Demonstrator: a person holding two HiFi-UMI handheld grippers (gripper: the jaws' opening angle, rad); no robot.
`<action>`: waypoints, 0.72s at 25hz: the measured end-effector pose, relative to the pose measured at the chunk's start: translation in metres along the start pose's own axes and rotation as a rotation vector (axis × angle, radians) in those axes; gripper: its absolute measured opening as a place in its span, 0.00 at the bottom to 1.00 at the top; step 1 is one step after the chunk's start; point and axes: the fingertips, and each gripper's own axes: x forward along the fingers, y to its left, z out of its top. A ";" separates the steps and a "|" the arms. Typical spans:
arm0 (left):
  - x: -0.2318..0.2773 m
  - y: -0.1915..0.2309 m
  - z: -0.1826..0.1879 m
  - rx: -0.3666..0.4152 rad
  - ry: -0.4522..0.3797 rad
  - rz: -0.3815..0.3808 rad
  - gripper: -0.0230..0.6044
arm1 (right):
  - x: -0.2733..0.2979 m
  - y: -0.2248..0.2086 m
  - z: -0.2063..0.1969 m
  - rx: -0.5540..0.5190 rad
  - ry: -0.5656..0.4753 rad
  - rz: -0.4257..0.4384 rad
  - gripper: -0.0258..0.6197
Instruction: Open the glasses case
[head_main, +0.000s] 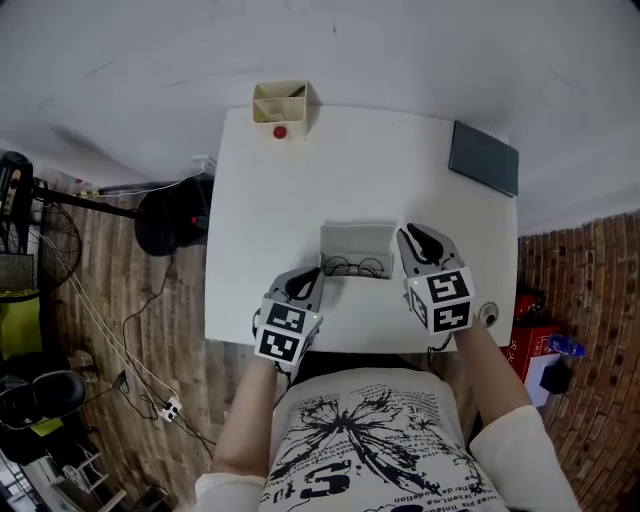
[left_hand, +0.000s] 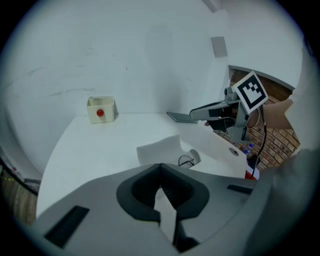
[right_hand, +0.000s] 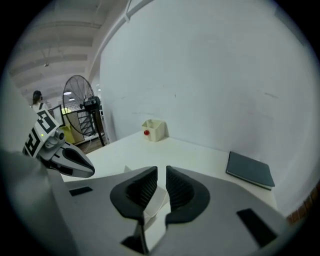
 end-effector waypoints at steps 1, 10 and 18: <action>-0.006 -0.002 0.008 0.014 -0.025 0.000 0.06 | -0.008 0.001 0.007 -0.010 -0.030 -0.008 0.12; -0.069 -0.024 0.092 0.137 -0.251 -0.007 0.06 | -0.076 0.003 0.050 -0.134 -0.215 -0.079 0.06; -0.137 -0.054 0.158 0.255 -0.468 -0.012 0.06 | -0.136 0.009 0.089 -0.144 -0.372 -0.084 0.06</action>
